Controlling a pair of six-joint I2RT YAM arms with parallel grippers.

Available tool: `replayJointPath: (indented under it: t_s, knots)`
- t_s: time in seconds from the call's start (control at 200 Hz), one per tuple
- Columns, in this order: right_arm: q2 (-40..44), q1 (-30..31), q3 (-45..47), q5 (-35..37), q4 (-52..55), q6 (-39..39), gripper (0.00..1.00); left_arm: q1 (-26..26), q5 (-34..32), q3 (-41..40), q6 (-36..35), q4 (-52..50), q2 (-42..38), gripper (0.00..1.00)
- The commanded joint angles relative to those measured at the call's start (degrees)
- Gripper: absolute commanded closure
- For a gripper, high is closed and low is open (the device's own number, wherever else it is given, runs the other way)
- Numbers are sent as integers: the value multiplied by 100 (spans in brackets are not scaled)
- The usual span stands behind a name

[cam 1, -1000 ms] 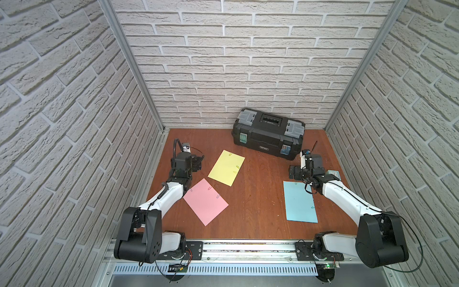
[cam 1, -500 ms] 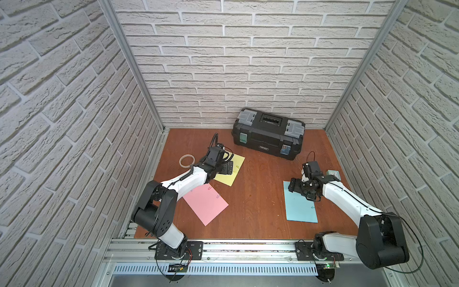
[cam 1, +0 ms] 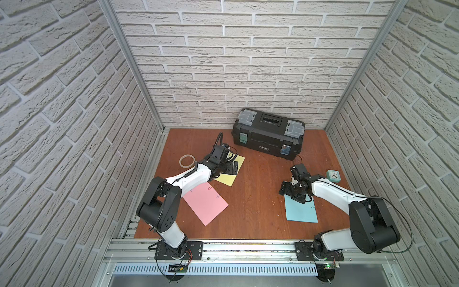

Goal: Unclip the paperclips from the documents
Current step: Move the document to the center of the board.

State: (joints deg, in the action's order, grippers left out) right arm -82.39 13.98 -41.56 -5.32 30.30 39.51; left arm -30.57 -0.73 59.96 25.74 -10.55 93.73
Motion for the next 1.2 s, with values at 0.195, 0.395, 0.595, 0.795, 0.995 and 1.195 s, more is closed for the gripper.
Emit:
replayJointPath:
  t_s: [0.195, 0.395, 0.595, 0.795, 0.995, 1.195]
  knots:
    - [-957, 939, -720, -835, -712, 578, 14, -20, 3, 136, 45, -180, 47, 2]
    - [-338, 474, -1082, 220, 594, -106, 9, -28, 61, 182, 29, -243, 91, 2]
    - [9, -623, -820, 420, 878, -617, 7, -46, 149, 282, -42, -325, 216, 2]
    - [-108, -1038, -735, 344, 944, -872, 5, -77, 229, 384, -58, -388, 267, 2]
    - [-268, -1197, -563, 192, 857, -897, 4, -85, 284, 415, -75, -413, 307, 2]
    - [-300, -1192, -309, -306, 686, -792, 2, -84, 366, 487, -102, -485, 348, 2]
